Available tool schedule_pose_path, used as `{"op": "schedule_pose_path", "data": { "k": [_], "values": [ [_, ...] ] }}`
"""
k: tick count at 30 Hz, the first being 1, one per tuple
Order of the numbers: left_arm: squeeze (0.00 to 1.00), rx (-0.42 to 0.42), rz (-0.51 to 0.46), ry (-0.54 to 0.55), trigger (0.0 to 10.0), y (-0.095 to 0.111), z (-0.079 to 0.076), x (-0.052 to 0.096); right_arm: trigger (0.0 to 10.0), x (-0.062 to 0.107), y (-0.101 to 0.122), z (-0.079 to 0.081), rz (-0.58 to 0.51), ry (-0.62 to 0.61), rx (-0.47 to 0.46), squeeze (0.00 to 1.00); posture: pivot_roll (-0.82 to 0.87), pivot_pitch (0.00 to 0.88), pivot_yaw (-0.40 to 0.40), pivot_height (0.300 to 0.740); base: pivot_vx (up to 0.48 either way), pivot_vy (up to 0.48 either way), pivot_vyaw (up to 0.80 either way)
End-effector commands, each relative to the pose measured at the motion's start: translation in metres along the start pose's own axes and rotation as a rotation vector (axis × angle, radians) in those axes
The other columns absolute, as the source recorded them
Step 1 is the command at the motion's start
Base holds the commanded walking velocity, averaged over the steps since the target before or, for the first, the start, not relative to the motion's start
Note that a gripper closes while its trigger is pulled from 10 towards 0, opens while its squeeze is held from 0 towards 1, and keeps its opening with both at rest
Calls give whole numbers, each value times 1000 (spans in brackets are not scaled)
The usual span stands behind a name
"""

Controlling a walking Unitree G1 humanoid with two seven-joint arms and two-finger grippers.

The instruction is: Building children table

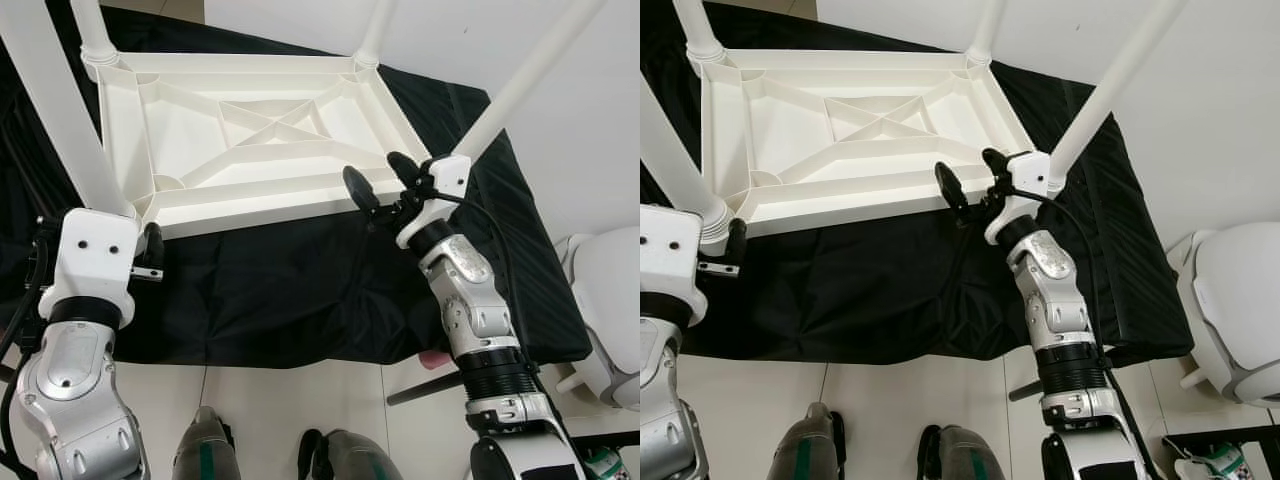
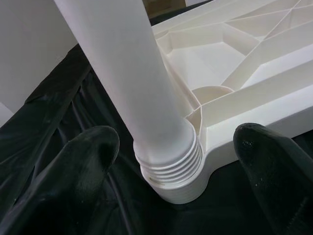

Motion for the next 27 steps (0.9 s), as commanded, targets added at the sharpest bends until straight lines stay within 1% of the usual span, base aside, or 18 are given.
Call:
{"op": "schedule_pose_path", "data": {
  "k": [1, 2, 3, 4, 6, 8, 9, 10, 11, 13, 15, 20, 22, 23, 24, 25, 26, 27],
  "values": [
    [0, 252, 13, 468, 10000, -7, 7, 7, 10000, 2, -3, -1, 6, -3, -1, 0, 111, 96, -170, 740, 0, 0, 0],
    [0, 252, 13, 468, 10000, -7, 7, 7, 10000, 2, -3, -1, 6, -3, -1, 0, 111, 96, -170, 740, 0, 0, 0],
    [0, 245, -5, 455, 10000, -6, 7, -2, 10000, 2, -3, 1, 4, -1, -4, 0, 106, 92, -168, 740, 0, 0, 0],
    [0, 245, -5, 455, 10000, -6, 7, -2, 10000, 2, -3, 1, 4, -1, -4, 0, 106, 92, -168, 740, 0, 0, 0],
    [0, 243, -35, 442, 10000, -2, 9, -18, 10000, 1, -1, 1, -2, -9, -4, 0, 95, 85, -164, 740, 0, 0, 0],
    [0, 243, -35, 442, 10000, -2, 9, -18, 10000, 1, -1, 1, -2, -9, -4, 0, 95, 85, -164, 740, 0, 0, 0],
    [0, 237, -46, 440, 10000, 0, 11, -24, 10000, 2, -1, 0, -4, -17, -2, 0, 81, 80, -155, 740, 0, 0, 0],
    [0, 237, -46, 440, 10000, 0, 11, -24, 10000, 2, -1, 0, -4, -17, -2, 0, 81, 80, -155, 740, 0, 0, 0],
    [0, 234, -51, 443, 10000, 1, 12, -29, 10000, 3, -1, -1, -5, -22, 0, 0, 71, 77, -149, 740, 0, 0, 0],
    [0, 234, -51, 443, 10000, 1, 12, -29, 10000, 3, -1, -1, -5, -22, 0, 0, 71, 77, -149, 740, 0, 0, 0],
    [0, 217, -56, 463, 10000, 3, 17, -40, 10000, 7, -1, -2, -4, -40, 4, 0, 57, 73, -137, 740, 0, 0, 0],
    [0, 217, -57, 468, 10000, 3, 18, -44, 10000, 9, -1, -2, -4, -45, 5, 0, 54, 71, -137, 740, 0, 0, 0],
    [0, 231, -63, 429, 10000, 6, 10, -53, 10000, 8, 0, -1, -7, -46, 4, 0, 45, 69, -132, 740, 0, 0, 0],
    [0, 231, -63, 429, 10000, 6, 10, -53, 10000, 8, 0, -1, -7, -46, 4, 0, 45, 69, -132, 740, 0, 0, 0],
    [0, 242, -65, 387, 10000, 7, 3, -58, 10000, 8, 0, 0, -9, -47, 3, 0, 45, 69, -132, 740, 0, 0, 0],
    [0, 260, -62, 301, 10000, 8, -10, -63, 10000, 8, 1, 1, -11, -47, 3, 0, 30, 73, -124, 740, 0, 0, 0],
    [0, 260, -62, 301, 10000, 8, -10, -63, 10000, 8, 1, 1, -11, -47, 3, 0, 30, 73, -124, 740, 0, 0, 0],
    [0, 268, -54, 251, 10000, 8, -18, -64, 10000, 9, 1, 0, -12, -50, 5, 0, 27, 74, -121, 740, 0, 0, 0]
  ]
}}
Point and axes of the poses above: a point about 5 cm out from each wrist's last joint towards the gripper, its own x axis pointing back from the gripper into the wrist, its own y axis along the axis of the wrist's last joint, z = x × y, the point moved 2 cm from there along -x, pointing out of the wrist towards the gripper, and after that the axes turned 9 degrees about x, right-handed, at the moved point
